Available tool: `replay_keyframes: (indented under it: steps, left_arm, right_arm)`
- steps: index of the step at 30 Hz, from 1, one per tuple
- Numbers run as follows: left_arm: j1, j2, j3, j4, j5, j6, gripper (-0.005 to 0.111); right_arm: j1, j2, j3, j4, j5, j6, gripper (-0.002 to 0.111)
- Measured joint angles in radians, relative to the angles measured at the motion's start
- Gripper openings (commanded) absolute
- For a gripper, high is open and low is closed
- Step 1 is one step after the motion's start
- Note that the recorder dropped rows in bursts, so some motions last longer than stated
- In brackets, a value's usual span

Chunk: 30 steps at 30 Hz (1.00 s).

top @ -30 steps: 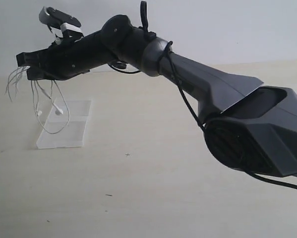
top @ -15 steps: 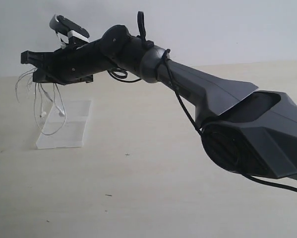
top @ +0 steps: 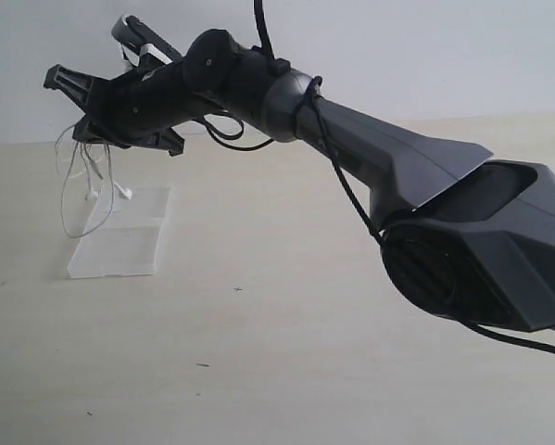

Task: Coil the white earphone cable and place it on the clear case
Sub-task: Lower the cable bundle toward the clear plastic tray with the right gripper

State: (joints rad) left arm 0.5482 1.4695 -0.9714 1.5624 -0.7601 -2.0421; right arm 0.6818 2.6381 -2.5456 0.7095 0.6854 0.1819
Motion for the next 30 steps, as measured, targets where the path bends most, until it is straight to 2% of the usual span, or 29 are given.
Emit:
replay_keyframes:
  steps: [5,8,14,23,30]
  left_arm:
    - [0.0,0.0,0.0,0.0,-0.002,0.0,0.0]
    - [0.0,0.0,0.0,0.0,-0.004,0.0,0.0]
    - [0.0,0.0,0.0,0.0,-0.006,0.0,0.0]
    - [0.0,0.0,0.0,0.0,-0.004,0.001,0.0]
    - [0.0,0.0,0.0,0.0,-0.004,0.001,0.0]
  right_arm:
    - [0.004,-0.043,0.0,-0.189,0.099,0.148,0.0]
    - [0.004,-0.048,0.0,-0.236,0.11,0.209,0.0]
    - [0.004,-0.025,0.0,-0.288,0.105,0.328,0.0]
    - [0.037,0.017,0.0,-0.318,0.009,0.392,0.0]
    - [0.041,0.062,0.0,-0.318,0.005,0.405,0.0]
